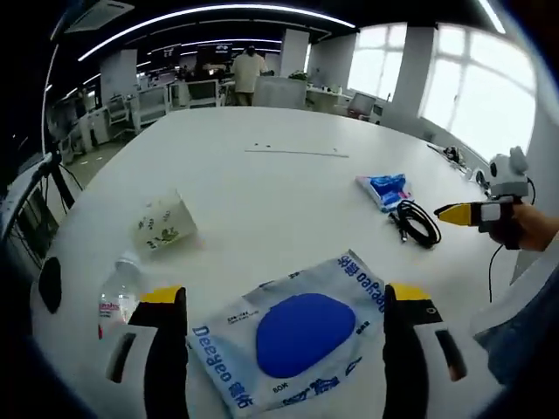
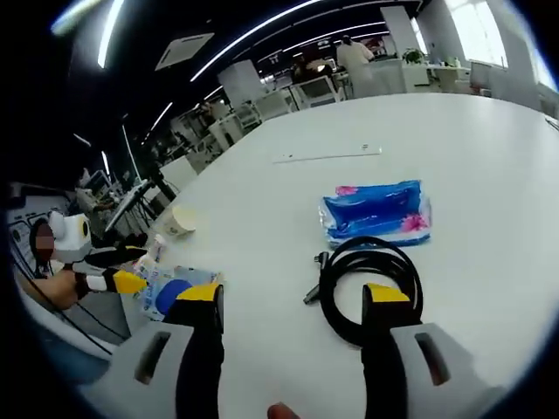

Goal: Arrange the tabletop items into an orderly group along one side of the table until the central work area is clear of visible clutter.

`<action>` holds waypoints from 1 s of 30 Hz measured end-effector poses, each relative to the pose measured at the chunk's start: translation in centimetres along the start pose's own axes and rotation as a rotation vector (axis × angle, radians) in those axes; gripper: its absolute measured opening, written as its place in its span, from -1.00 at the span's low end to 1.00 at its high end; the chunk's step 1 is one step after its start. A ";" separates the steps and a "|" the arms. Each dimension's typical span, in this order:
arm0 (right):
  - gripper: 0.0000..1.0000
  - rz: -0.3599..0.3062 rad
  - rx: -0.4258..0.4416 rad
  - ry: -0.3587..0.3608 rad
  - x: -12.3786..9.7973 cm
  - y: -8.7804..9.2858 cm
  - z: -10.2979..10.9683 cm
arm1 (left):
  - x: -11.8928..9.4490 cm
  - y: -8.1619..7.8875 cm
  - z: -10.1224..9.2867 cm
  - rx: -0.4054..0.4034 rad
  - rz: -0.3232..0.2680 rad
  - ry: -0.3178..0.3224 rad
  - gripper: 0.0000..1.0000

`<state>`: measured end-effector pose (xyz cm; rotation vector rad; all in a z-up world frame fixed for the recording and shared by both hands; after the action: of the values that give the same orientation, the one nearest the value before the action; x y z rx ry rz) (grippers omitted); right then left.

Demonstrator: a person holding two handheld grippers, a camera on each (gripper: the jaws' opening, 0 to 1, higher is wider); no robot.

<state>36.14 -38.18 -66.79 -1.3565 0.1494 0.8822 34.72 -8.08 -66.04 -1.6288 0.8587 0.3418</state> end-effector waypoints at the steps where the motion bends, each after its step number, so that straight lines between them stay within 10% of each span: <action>1: 0.26 0.009 -0.005 -0.009 0.2 0.2 0.3 | -0.4 0.4 0.4 -0.017 0.001 -0.014 0.92; 19: 0.18 0.069 -0.002 -0.068 0.8 1.5 2.3 | -1.3 2.5 1.9 -0.178 0.011 -0.087 0.72; 30: 0.06 0.144 -0.045 -0.235 3.6 1.5 6.3 | -2.9 6.4 3.8 -0.258 0.105 -0.133 0.35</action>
<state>35.23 -31.03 -68.40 -1.2846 0.0460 1.1650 29.19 -3.72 -69.79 -1.7782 0.8260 0.6499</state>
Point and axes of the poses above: the point that each gripper's makers call its tool centre point, and the gripper's own axes: x roughly forward along the fingers, z roughly to its left, y roughly out of its underside, the point moved 5 cm from there along -x, roughly backward along the fingers, and after that the axes turned 9 degrees about -x, right-handed, at the moved point
